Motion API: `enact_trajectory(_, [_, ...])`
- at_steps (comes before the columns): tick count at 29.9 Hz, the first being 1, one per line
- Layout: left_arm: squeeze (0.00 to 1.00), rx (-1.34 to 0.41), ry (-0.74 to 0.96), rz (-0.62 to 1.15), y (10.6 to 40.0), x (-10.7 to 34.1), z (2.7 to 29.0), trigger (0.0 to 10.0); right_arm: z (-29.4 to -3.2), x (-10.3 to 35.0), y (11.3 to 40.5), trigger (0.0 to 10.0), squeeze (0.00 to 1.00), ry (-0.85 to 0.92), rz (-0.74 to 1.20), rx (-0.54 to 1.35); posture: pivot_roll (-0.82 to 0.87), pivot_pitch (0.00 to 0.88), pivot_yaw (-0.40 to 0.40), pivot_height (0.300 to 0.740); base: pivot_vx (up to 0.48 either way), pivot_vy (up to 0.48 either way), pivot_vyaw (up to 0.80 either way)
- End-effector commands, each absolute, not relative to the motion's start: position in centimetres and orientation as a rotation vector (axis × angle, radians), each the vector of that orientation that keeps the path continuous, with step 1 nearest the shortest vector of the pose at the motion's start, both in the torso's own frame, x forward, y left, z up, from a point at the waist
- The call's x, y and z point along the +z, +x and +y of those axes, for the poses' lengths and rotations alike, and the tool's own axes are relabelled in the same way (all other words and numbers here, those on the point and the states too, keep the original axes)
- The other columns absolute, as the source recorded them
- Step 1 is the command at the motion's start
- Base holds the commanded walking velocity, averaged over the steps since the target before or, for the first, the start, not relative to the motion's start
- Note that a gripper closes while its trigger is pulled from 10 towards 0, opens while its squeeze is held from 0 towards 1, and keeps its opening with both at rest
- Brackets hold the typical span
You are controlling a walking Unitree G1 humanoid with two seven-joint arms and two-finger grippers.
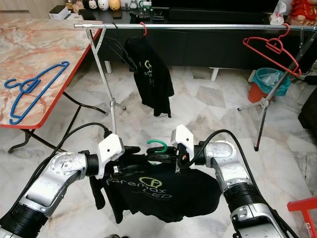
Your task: Hang hanger
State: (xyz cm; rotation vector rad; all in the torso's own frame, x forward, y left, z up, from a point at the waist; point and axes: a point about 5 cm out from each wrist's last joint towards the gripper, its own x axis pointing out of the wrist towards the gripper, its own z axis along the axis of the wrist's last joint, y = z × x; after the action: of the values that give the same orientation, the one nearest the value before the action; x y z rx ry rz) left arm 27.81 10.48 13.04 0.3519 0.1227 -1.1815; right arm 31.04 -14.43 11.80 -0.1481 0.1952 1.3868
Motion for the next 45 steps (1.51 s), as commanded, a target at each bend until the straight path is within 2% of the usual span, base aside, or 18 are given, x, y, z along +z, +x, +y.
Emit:
enact_trajectory(1, [0.00, -1.189, 0.366, 0.157, 27.7, 12.3, 10.3, 6.4, -14.0, 13.0, 31.2, 10.0, 0.00, -0.156, 0.122, 1.401, 0.02, 0.079, -0.015, 0.740, 0.000, 0.000, 0.00])
enact_trajectory(2, [0.00, -1.188, 0.366, 0.156, 27.7, 12.3, 10.3, 6.4, -14.0, 13.0, 31.2, 10.0, 0.00, -0.157, 0.122, 1.401, 0.02, 0.079, -0.015, 0.740, 0.000, 0.000, 0.00])
enact_trajectory(3, [0.00, -1.185, 0.366, 0.155, 27.8, 12.3, 10.3, 2.6, -14.0, 12.9, 31.1, 10.0, 0.00, -0.157, 0.124, 1.401, 0.02, 0.074, -0.015, 0.740, 0.000, 0.000, 0.00])
enact_trajectory(4, [0.00, -1.184, 0.366, 0.155, 27.8, 12.3, 10.3, 2.6, -14.0, 12.9, 31.1, 10.0, 0.00, -0.158, 0.125, 1.401, 0.02, 0.074, -0.015, 0.740, 0.000, 0.000, 0.00])
enact_trajectory(5, [0.00, -1.194, 0.365, 0.154, 27.7, 12.3, 10.3, 0.0, -14.0, 12.9, 31.1, 10.0, 0.00, -0.158, 0.124, 1.402, 0.02, 0.073, -0.014, 0.740, 0.000, 0.000, 0.00])
enact_trajectory(25, [0.00, -1.209, 0.342, 0.146, 27.5, 12.4, 10.3, 0.0, -13.9, 12.8, 31.0, 10.0, 0.00, -0.153, 0.127, 1.399, 0.02, 0.085, -0.013, 0.740, 0.000, 0.000, 0.00])
enact_trajectory(35, [0.00, -1.185, 0.234, 0.086, 27.7, 14.0, 10.4, 0.0, -14.0, 11.9, 30.8, 10.0, 0.00, -0.143, 0.156, 1.389, 0.02, 0.089, -0.013, 0.740, 0.000, 0.000, 0.00])
enact_trajectory(45, [0.00, -1.195, 0.316, 0.161, 27.1, 13.1, 12.0, 0.0, -14.7, 11.9, 31.0, 10.0, 0.00, -0.154, 0.159, 1.343, 0.02, 0.091, -0.010, 0.740, 0.000, 0.000, 0.00])
